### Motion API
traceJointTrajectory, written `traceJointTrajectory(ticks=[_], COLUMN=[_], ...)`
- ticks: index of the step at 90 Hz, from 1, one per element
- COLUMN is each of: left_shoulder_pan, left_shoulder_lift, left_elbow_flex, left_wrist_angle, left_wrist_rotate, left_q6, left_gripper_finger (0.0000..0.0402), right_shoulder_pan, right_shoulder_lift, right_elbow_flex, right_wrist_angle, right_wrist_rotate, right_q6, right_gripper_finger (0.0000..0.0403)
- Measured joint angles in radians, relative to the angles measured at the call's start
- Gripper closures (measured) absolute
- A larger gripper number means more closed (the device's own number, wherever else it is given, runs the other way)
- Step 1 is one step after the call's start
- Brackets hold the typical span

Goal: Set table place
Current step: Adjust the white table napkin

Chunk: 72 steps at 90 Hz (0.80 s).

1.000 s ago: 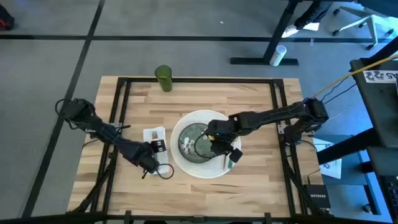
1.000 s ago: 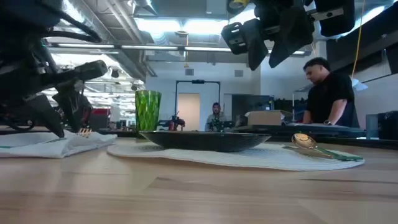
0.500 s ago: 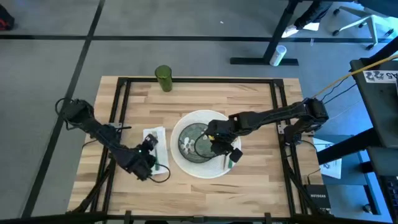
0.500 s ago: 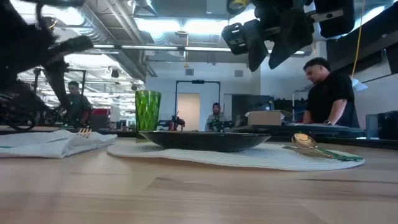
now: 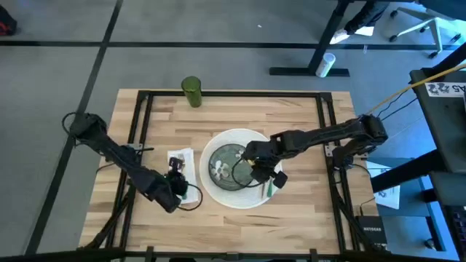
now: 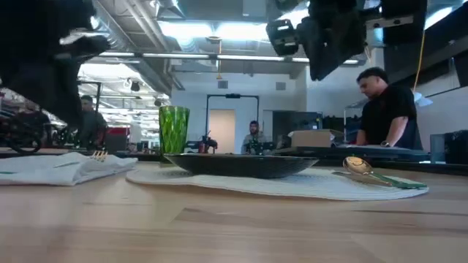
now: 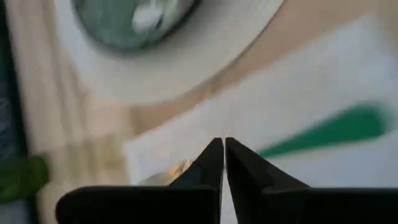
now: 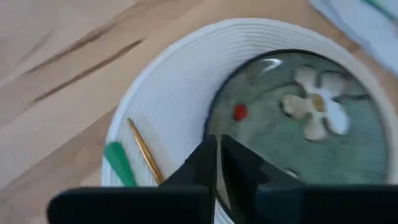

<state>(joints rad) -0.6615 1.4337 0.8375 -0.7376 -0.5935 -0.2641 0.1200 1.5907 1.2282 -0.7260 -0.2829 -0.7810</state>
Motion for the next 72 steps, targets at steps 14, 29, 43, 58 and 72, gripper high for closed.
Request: traceJointTrajectory(ticks=[14, 29, 43, 58, 72], left_shoulder_pan=[0.03, 0.061, 0.088, 0.126, 0.147], left_shoulder_lift=[-0.072, -0.119, -0.121, -0.118, -0.112], left_elbow_flex=[-0.005, -0.048, -0.064, -0.066, -0.067], left_wrist_angle=[0.133, 0.228, 0.217, 0.154, 0.237], left_wrist_rotate=[0.127, 0.154, 0.116, 0.089, 0.095], left_q6=[0.039, 0.056, 0.085, 0.005, 0.0], left_gripper_finger=[0.0402, 0.0402, 0.0401, 0.0401, 0.0401], right_shoulder_pan=[0.0, 0.0, 0.0, 0.0, 0.0], right_shoulder_lift=[-0.096, -0.222, -0.361, -0.514, -0.613], right_elbow_flex=[0.0, -0.023, -0.129, -0.279, -0.397], right_wrist_angle=[-0.007, 0.003, 0.077, 0.237, 0.361], right_wrist_rotate=[0.056, 0.123, 0.161, 0.162, 0.164], right_q6=[-0.013, -0.013, 0.016, 0.067, 0.092], right_gripper_finger=[0.0402, 0.0402, 0.0403, 0.0403, 0.0403])
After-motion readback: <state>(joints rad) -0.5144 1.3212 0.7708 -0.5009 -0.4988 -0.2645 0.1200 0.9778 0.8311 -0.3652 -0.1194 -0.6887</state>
